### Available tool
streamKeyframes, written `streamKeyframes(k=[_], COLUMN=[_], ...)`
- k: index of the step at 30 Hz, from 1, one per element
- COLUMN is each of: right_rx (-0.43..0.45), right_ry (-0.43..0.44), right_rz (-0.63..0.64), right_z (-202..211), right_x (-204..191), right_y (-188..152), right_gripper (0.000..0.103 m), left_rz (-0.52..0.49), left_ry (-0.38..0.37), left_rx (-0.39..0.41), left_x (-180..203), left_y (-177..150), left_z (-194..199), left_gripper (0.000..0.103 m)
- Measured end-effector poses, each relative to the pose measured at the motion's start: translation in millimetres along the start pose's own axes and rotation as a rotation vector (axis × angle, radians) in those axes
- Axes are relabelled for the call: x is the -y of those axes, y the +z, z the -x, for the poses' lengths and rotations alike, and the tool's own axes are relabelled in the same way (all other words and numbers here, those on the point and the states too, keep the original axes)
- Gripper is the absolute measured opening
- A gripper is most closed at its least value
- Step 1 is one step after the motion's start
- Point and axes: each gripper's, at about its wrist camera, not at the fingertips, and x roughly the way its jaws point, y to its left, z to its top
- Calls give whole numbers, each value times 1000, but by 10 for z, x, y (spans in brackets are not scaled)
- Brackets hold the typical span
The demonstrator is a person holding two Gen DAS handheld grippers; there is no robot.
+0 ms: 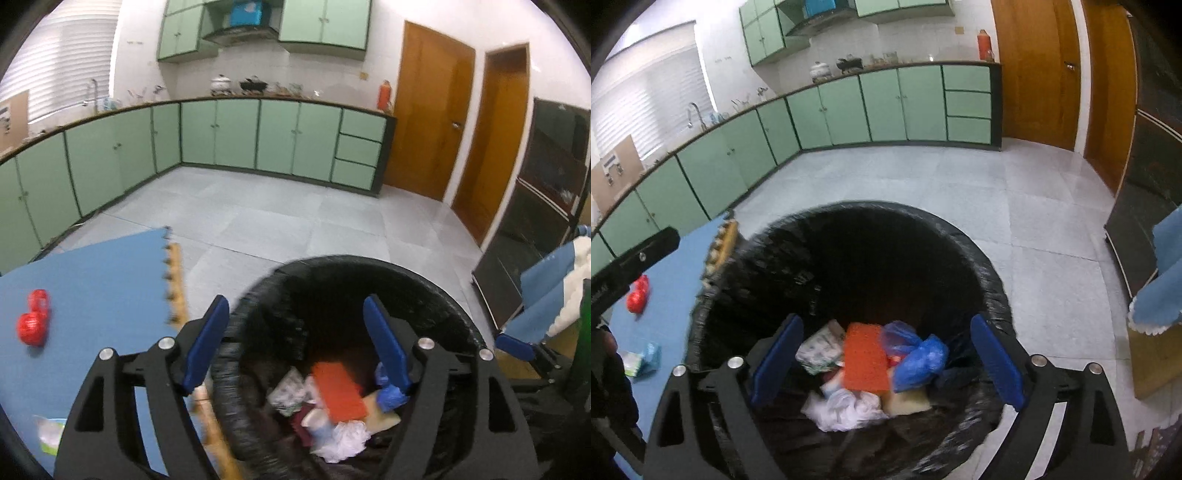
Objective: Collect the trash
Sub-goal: 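Move both tools back from the bin toward the table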
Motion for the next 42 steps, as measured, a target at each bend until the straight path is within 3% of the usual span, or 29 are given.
streamKeyframes(k=[6,10,20,32,42], right_rx=[68,89,48,-51,-127], right_ry=[103,171,292,359,342], right_rz=[59,115,219,330,356], right_z=[283,335,148,-113,-306], right_x=[-609,-1094,-2220,-3112,-3230], right_y=[41,-2,-346,-899,-1049], right_gripper=[91,91,91,91,90], left_rz=[28,58,86,153,198], left_ry=[100,208,425,513,516], left_rx=[66,92,56,-2,-35], left_x=[-577,-1062,-2020,-2724,-2960], left_y=[-48,-143,-497,-818,-1030], left_z=[552,901,1407,1630,1591], left_gripper=[78,78,79,79,79])
